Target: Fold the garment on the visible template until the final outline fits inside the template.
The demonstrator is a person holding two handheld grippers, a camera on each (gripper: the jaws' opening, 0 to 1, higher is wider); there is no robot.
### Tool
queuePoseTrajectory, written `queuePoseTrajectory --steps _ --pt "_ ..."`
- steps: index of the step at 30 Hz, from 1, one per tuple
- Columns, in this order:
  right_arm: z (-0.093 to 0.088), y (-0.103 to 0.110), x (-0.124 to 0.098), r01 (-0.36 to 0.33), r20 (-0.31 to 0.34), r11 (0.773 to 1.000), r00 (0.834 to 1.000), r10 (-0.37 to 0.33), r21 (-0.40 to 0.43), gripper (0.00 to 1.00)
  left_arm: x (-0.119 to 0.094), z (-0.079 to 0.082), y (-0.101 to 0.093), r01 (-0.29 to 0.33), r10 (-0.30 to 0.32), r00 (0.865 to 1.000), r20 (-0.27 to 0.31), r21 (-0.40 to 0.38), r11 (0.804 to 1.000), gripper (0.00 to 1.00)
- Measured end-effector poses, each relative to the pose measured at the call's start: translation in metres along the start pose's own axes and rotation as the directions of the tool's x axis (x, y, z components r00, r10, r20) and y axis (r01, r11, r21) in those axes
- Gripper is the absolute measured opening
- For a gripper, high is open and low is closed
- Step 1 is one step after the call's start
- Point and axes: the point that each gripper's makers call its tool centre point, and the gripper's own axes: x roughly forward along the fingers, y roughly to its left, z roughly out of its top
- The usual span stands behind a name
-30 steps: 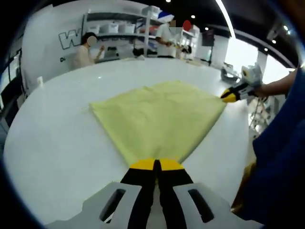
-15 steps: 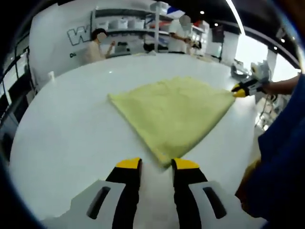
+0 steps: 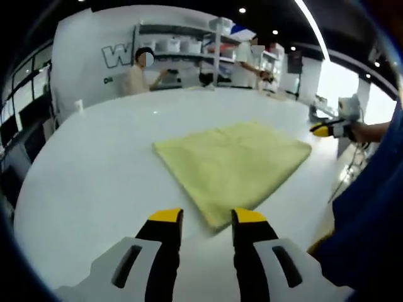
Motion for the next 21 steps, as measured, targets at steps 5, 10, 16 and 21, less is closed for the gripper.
queuePoseTrajectory --steps 5,10,16,21 --pt "-0.008 -0.001 -0.012 -0.008 0.011 0.999 1.000 0.008 0.039 0.31 -0.009 -0.001 -0.011 0.039 -0.039 0.999 0.018 -0.036 0.999 0.46" --pt "-0.021 0.005 -0.023 -0.015 -0.026 1.000 1.000 0.016 0.025 0.43 -0.015 -0.005 -0.010 0.047 -0.046 0.999 0.022 -0.051 0.998 0.63" --pt "-0.026 0.026 -0.034 -0.039 -0.008 0.997 0.999 0.040 0.059 0.59 -0.033 -0.005 -0.016 0.045 -0.043 0.999 0.031 -0.074 0.996 0.77" --pt "-0.022 0.038 -0.040 -0.057 0.016 0.995 0.998 0.056 0.080 0.75 -0.041 0.002 -0.020 0.044 -0.037 0.997 0.063 -0.115 0.992 0.92"
